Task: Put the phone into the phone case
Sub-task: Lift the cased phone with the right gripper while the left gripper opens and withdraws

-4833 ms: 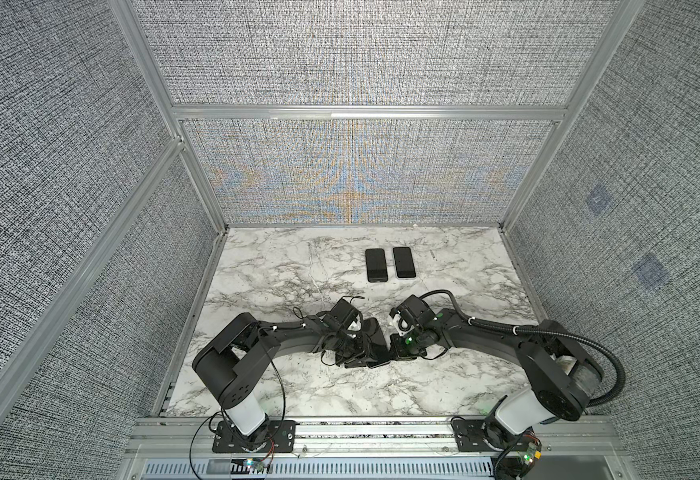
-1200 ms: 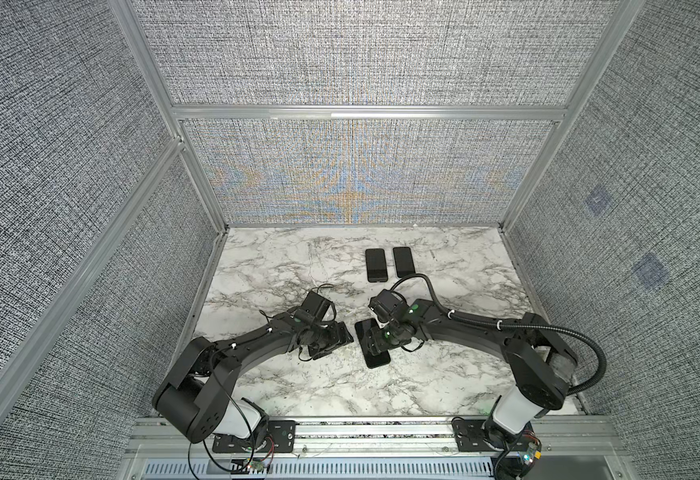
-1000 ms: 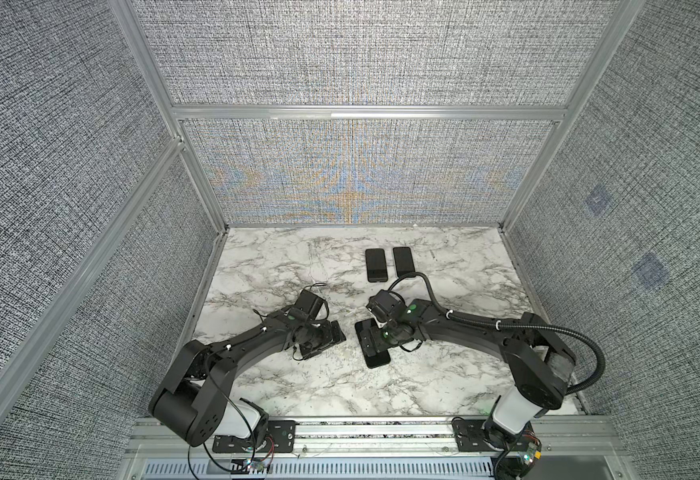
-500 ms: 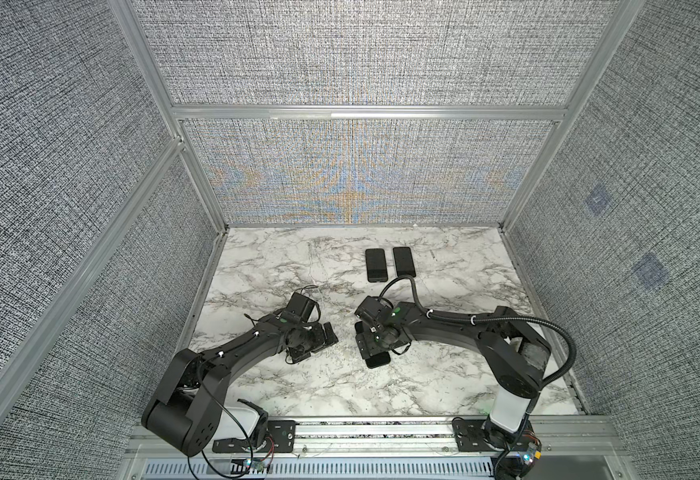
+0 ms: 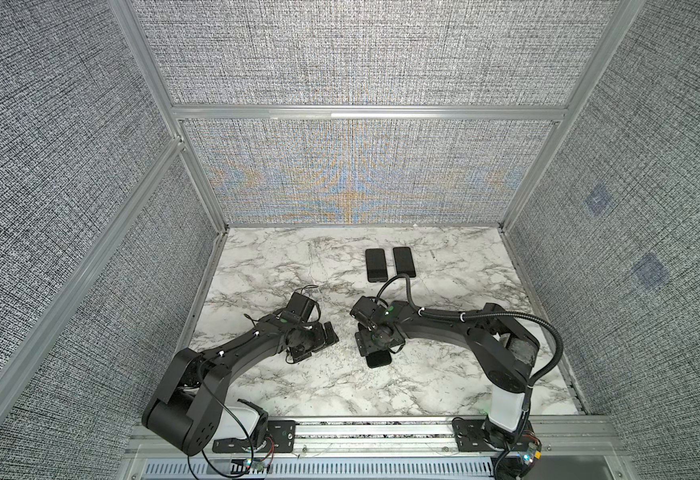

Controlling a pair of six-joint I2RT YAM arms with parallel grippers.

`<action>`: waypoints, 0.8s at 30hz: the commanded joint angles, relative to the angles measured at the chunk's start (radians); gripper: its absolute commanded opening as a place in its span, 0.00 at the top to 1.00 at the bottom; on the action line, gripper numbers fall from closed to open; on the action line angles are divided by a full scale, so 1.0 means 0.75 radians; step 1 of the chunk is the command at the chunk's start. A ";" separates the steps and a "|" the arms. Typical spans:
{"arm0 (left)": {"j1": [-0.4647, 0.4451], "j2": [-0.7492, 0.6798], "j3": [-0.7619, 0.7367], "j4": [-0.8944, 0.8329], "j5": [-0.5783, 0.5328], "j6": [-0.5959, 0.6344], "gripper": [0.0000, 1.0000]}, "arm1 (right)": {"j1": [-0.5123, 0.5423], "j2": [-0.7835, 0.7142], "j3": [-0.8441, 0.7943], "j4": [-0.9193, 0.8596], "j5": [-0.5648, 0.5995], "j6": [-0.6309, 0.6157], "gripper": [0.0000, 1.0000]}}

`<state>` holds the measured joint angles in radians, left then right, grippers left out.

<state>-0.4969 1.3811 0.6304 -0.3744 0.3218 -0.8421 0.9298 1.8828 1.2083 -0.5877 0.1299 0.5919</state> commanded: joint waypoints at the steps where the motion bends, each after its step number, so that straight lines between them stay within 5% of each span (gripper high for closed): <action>1: 0.000 0.023 -0.021 -0.027 -0.002 0.002 0.02 | 0.002 0.005 0.007 -0.019 0.013 0.010 0.12; 24: -0.001 0.041 -0.008 -0.036 0.009 0.006 0.02 | 0.030 0.009 0.009 -0.053 0.082 0.026 0.27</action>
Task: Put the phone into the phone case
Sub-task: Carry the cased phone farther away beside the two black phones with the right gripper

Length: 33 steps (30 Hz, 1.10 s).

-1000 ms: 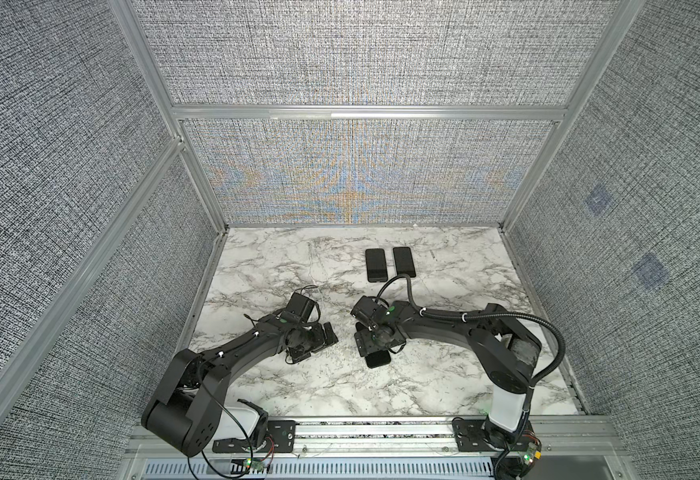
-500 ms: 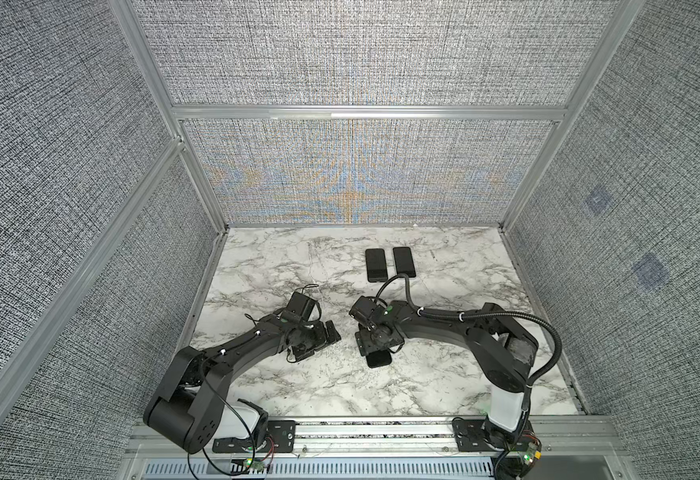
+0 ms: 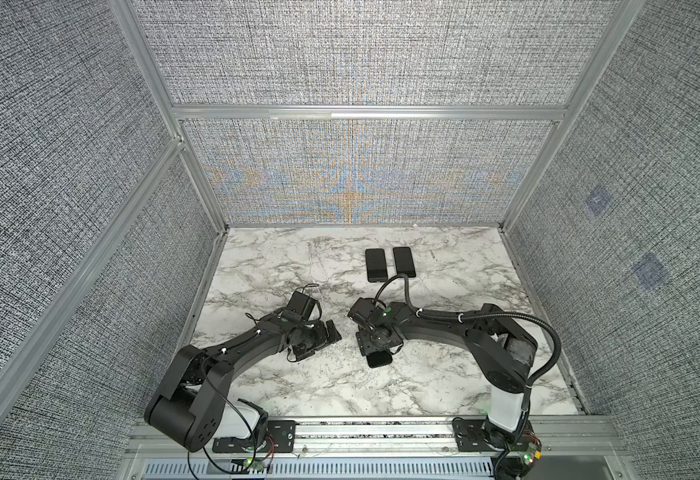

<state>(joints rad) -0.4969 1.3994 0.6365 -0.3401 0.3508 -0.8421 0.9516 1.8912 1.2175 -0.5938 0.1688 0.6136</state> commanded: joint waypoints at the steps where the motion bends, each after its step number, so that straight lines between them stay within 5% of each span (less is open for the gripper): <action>1: 0.000 0.016 -0.018 -0.082 -0.034 0.004 0.02 | 0.001 -0.005 -0.006 -0.045 0.033 -0.003 0.27; 20: -0.001 0.050 0.021 -0.066 -0.046 -0.002 0.02 | -0.061 -0.100 -0.018 -0.073 0.047 -0.023 0.30; 33: 0.002 0.196 0.238 -0.128 -0.016 0.100 0.02 | -0.295 -0.053 0.132 -0.145 -0.022 -0.195 0.31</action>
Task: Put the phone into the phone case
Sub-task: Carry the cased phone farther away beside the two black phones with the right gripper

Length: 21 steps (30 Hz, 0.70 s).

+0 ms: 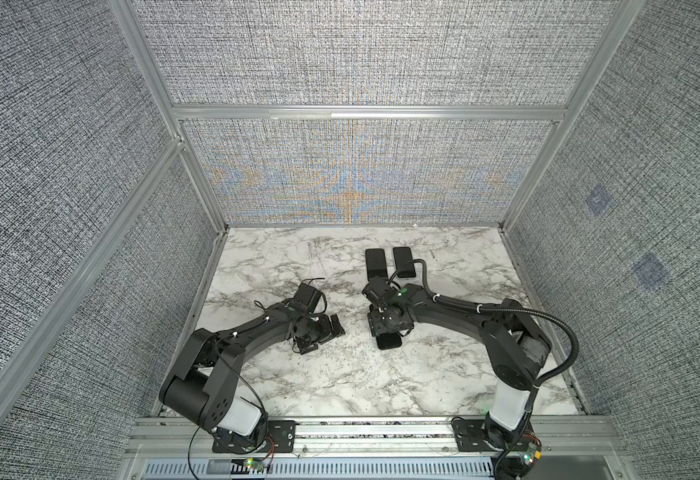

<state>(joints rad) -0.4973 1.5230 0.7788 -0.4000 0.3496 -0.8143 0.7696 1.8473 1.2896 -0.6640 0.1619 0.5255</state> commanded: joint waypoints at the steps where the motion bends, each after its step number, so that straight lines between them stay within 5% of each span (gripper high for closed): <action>1: 0.002 0.050 0.078 -0.060 -0.011 0.075 0.02 | -0.082 0.010 0.053 -0.062 -0.021 -0.100 0.32; 21: 0.002 0.588 0.960 -0.428 0.039 0.381 0.03 | -0.610 0.246 0.600 -0.256 -0.046 -0.498 0.32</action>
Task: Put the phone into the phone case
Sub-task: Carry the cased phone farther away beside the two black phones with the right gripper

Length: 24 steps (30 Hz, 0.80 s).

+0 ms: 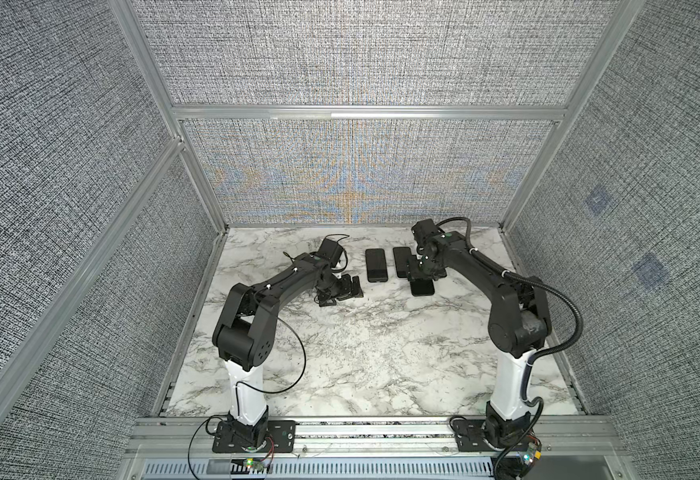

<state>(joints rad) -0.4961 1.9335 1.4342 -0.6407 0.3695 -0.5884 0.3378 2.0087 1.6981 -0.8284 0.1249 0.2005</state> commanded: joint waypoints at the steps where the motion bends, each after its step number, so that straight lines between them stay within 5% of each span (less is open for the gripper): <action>1: 0.000 0.060 0.128 -0.131 0.007 0.093 0.03 | -0.053 0.048 0.077 -0.038 0.001 -0.068 0.32; 24: 0.039 0.392 0.580 -0.231 0.047 0.145 0.03 | -0.242 0.598 0.770 -0.213 0.006 -0.195 0.32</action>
<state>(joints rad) -0.4713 2.2192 1.8565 -0.8001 0.3836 -0.4961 0.1585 2.4428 2.2463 -0.9638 0.1287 0.0681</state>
